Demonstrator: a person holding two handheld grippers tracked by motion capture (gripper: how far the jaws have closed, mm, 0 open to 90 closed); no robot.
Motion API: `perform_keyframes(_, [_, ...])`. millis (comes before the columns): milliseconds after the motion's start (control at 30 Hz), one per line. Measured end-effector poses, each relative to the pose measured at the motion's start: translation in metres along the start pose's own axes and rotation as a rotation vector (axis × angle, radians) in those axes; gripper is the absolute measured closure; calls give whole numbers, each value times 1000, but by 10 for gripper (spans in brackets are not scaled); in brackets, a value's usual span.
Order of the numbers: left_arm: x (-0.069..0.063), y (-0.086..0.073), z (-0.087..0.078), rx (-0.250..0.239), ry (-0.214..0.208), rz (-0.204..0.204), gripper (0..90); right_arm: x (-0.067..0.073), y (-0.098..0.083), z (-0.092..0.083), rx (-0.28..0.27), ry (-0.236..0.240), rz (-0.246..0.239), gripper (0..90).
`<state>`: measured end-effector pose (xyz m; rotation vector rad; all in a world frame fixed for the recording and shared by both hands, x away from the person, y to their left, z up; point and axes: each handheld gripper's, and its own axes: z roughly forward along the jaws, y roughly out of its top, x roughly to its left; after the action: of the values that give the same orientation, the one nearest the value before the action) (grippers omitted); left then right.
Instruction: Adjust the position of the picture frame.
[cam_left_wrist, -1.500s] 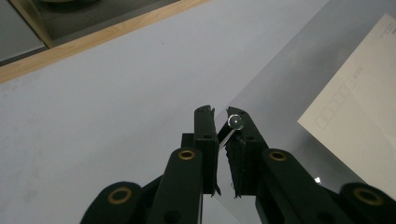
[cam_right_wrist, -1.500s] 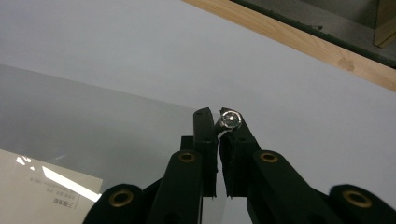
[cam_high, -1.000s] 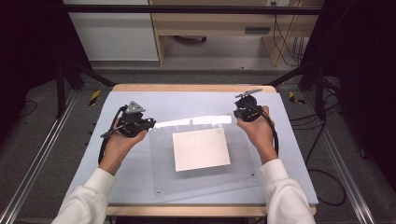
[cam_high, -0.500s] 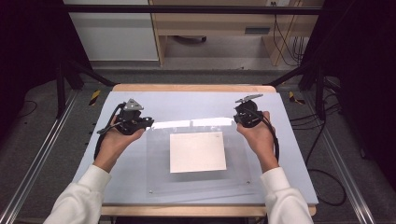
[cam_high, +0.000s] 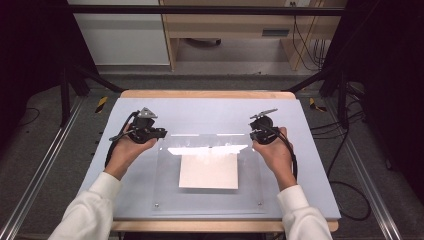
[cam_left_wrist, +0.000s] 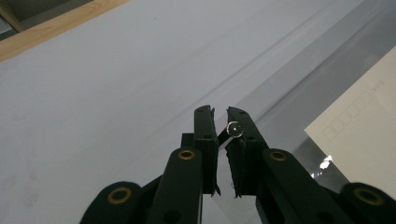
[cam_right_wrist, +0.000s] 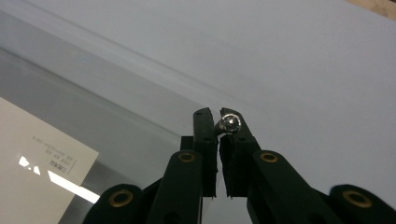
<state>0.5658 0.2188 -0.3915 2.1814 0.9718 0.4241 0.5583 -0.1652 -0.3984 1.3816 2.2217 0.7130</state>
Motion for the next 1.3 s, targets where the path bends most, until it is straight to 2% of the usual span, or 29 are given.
perform_keyframes(167, [0, -4, 10, 20, -10, -4, 819, -1, -7, 6, 18, 4, 9, 857])
perform_keyframes(300, [1, -7, 16, 15, 1, -15, 819, -2, -11, 12, 24, 10, 16, 856])
perform_keyframes(467, [3, -11, 21, 16, -1, -44, 820, -2, -13, 18, 21, 17, 14, 855])
perform_keyframes(733, [2, -17, 27, 16, 38, -54, 829, -1, -16, 28, 7, 22, 23, 855])
perform_keyframes(867, [2, -18, 33, 31, 39, -57, 832, -2, -19, 31, 9, 27, 30, 856])
perform_keyframes(1300, [4, -22, 44, 29, 49, -79, 839, -4, -21, 43, 26, 35, 52, 855])
